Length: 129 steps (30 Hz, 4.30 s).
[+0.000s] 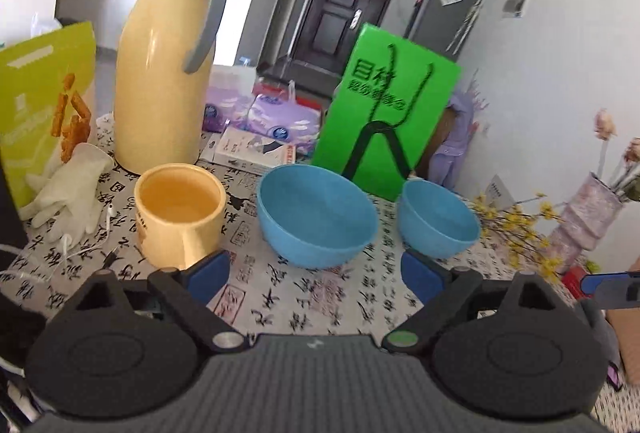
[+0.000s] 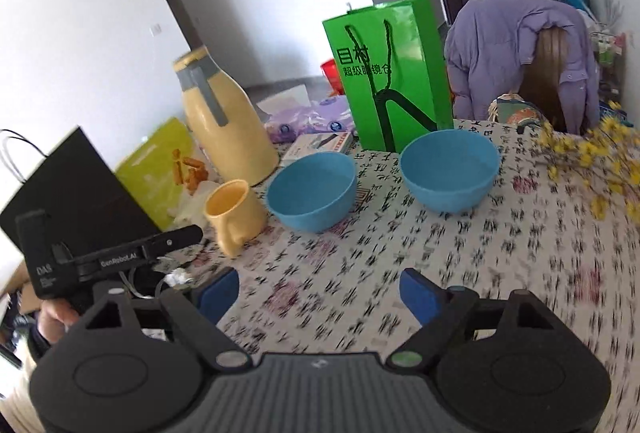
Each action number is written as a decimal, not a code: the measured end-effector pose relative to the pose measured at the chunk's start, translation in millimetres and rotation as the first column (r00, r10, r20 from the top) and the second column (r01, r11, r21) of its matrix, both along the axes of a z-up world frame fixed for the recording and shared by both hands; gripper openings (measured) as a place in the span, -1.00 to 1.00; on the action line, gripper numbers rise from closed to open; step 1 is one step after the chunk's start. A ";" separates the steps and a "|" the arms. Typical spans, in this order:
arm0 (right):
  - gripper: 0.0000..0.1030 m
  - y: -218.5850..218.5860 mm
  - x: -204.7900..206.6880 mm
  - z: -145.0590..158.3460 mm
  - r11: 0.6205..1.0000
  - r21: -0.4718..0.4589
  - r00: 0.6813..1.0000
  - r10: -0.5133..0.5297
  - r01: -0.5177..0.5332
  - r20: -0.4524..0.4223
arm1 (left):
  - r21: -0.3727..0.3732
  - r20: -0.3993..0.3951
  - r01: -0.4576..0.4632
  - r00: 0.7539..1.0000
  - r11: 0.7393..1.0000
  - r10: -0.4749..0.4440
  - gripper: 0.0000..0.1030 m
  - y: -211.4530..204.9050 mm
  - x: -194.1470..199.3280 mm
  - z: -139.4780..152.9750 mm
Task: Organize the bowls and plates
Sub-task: 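Move both grippers toward the two blue bowls near the green bag, then close both grippers on the rim of a blue bowl, then lift the blue bowl and carry it over the placed blue bowl, then lower the blue bowl into the placed blue bowl, then open both grippers and pull back from the nested blue bowls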
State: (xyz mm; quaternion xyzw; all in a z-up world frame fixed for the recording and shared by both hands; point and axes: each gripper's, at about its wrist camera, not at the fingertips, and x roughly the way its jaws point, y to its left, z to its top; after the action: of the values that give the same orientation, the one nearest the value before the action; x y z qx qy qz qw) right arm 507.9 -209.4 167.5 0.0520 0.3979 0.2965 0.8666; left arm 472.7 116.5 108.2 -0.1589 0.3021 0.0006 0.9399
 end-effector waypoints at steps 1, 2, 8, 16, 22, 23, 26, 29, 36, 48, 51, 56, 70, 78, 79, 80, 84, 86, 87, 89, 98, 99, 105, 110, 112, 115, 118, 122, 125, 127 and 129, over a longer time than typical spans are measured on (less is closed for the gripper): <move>0.67 9.3 20.1 -4.1 1.000 -0.023 1.000 0.006 -0.006 -0.007 | 0.004 -0.021 -0.016 1.000 1.000 0.016 0.76 1.6 15.5 -4.1; 0.61 17.7 37.3 -9.1 0.999 -0.049 1.000 0.006 -0.006 -0.011 | 0.015 -0.039 -0.035 0.999 0.999 0.036 0.74 2.8 30.9 -8.9; 0.42 73.7 127.3 -61.1 0.988 -0.153 0.999 0.013 -0.020 -0.050 | 0.107 -0.091 -0.108 0.989 0.988 0.118 0.44 7.9 101.2 -32.9; 0.27 113.1 186.2 -123.3 0.996 -0.088 0.995 -0.006 -0.003 -0.103 | 0.202 -0.164 -0.070 0.981 0.977 0.105 0.01 3.2 135.2 -61.8; -0.17 121.8 197.8 -142.4 0.999 -0.043 0.991 -0.032 0.027 -0.126 | 0.210 -0.193 -0.077 0.974 0.975 0.119 -0.46 5.3 142.1 -69.8; -0.29 122.5 198.1 -143.5 0.999 -0.029 0.991 -0.033 0.030 -0.129 | 0.205 -0.192 -0.082 0.974 0.975 0.122 -0.52 6.1 142.3 -70.0; -0.55 125.9 197.4 -142.3 1.000 -0.005 0.992 -0.024 0.024 -0.125 | 0.200 -0.197 -0.080 0.973 0.976 0.120 -0.73 3.9 140.5 -67.9; -0.62 129.9 189.9 -136.6 0.998 -0.046 0.994 -0.034 0.029 -0.107 | 0.205 -0.189 -0.086 0.974 0.975 0.125 -0.76 -1.5 131.7 -62.4; -0.65 109.4 156.7 -115.5 0.998 -0.064 0.997 -0.025 0.021 -0.070 | 0.177 -0.180 -0.044 0.981 0.983 0.076 -0.74 -19.6 91.7 -48.7; -0.70 55.9 68.2 -76.6 0.996 -0.063 0.998 -0.064 0.062 -0.021 | 0.137 -0.127 0.032 0.992 0.990 -0.014 -0.74 -64.7 5.9 -6.2; -0.70 38.0 41.2 -61.8 0.995 -0.061 0.997 -0.080 0.080 0.001 | 0.142 -0.109 0.065 0.993 0.988 -0.049 -0.74 -81.1 -19.5 5.9; -0.70 12.7 -10.9 -43.4 0.993 -0.067 0.995 -0.098 0.100 0.034 | 0.128 -0.076 0.096 0.993 0.987 -0.086 -0.74 -100.1 -63.7 22.1; -0.68 -14.4 -156.2 -19.5 0.991 -0.055 0.988 -0.118 0.124 0.098 | 0.089 -0.053 0.117 0.992 0.989 -0.113 -0.75 -112.2 -190.4 33.7; -0.65 -6.1 -209.2 -43.6 0.994 -0.068 0.995 -0.086 0.090 0.050 | 0.037 -0.102 0.112 0.989 0.993 -0.108 -0.75 -94.9 -234.9 5.2; -0.65 -5.1 -212.3 -46.7 0.994 -0.070 0.996 -0.082 0.085 0.044 | 0.034 -0.107 0.111 0.988 0.993 -0.107 -0.75 -92.9 -237.7 2.4; -0.65 -4.1 -215.4 -50.0 0.994 -0.067 0.996 -0.083 0.085 0.035 | 0.031 -0.112 0.109 0.988 0.994 -0.105 -0.75 -91.5 -240.4 -0.1; -0.64 -1.3 -222.5 -59.7 0.995 -0.051 0.997 -0.082 0.082 -0.002 | 0.016 -0.132 0.107 0.986 0.994 -0.104 -0.75 -86.0 -245.2 -8.3; -0.63 -2.0 -223.2 -64.6 0.996 -0.035 0.996 -0.083 0.082 -0.026 | 0.002 -0.149 0.109 0.983 0.994 -0.108 -0.75 -83.3 -245.6 -12.8; -0.63 -2.4 -223.3 -66.2 0.996 -0.027 0.996 -0.084 0.083 -0.038 | -0.002 -0.156 0.110 0.982 0.994 -0.109 -0.75 -82.0 -245.7 -14.3; -0.62 -5.3 -221.9 -71.4 0.996 -0.007 0.994 -0.084 0.084 -0.066 | -0.012 -0.169 0.113 0.979 0.993 -0.114 -0.75 -80.2 -246.7 -19.0; -0.58 -3.4 -218.6 -84.5 0.997 -0.002 0.990 -0.073 0.073 -0.120 | -0.036 -0.196 0.112 0.974 0.993 -0.116 -0.75 -73.9 -242.9 -26.5; -0.59 -2.7 -218.3 -85.3 0.997 -0.004 0.990 -0.071 0.071 -0.119 | -0.040 -0.201 0.112 0.972 0.993 -0.118 -0.75 -72.9 -242.2 -27.3; -0.49 0.8 -216.9 -87.4 0.998 -0.022 0.990 -0.060 0.057 -0.128 | -0.051 -0.205 0.116 0.971 0.992 -0.124 -0.74 -71.9 -242.2 -28.3; -0.27 4.4 -222.3 -83.5 0.998 -0.054 0.994 -0.043 0.038 -0.104 | -0.054 -0.183 0.117 0.975 0.992 -0.125 -0.74 -71.1 -241.8 -24.1; -0.27 4.8 -224.6 -79.5 0.997 -0.064 0.996 -0.037 0.032 -0.080 | -0.047 -0.179 0.120 0.976 0.992 -0.127 -0.74 -71.5 -241.8 -23.4; -0.20 4.7 -226.3 -72.7 0.997 -0.077 0.998 -0.033 0.029 -0.056 | -0.043 -0.169 0.121 0.977 0.992 -0.127 -0.74 -71.0 -243.7 -21.0; -0.16 3.2 -228.4 -66.8 0.995 -0.094 0.999 -0.040 0.038 -0.022 | -0.020 -0.139 0.126 0.982 0.992 -0.128 -0.71 -70.6 -247.7 -16.5; -0.09 -1.3 -238.1 -60.4 0.995 -0.090 0.998 -0.045 0.049 0.049 | 0.040 -0.077 0.138 0.988 0.990 -0.134 -0.28 -71.3 -259.2 -12.8; 0.07 -7.8 -254.6 -59.1 0.995 -0.077 0.993 -0.049 0.058 0.111 | 0.111 0.010 0.158 0.987 0.981 -0.160 -0.01 -75.6 -277.4 -12.2; 0.10 -11.1 -270.8 -61.1 0.993 -0.080 0.984 -0.071 0.085 0.161 | 0.161 0.088 0.164 0.980 0.973 -0.180 0.20 -80.6 -294.6 -14.6; 0.19 -14.2 -291.6 -63.9 0.990 -0.077 0.971 -0.096 0.115 0.221 | 0.203 0.145 0.159 0.971 0.966 -0.191 0.36 -87.5 -311.2 -20.4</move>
State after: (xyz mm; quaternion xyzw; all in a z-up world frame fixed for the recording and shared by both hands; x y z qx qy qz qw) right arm 216.4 -223.6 103.6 0.0019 0.3108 0.2357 0.9208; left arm 161.6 29.1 87.8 -0.0407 0.2357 -0.0669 0.9687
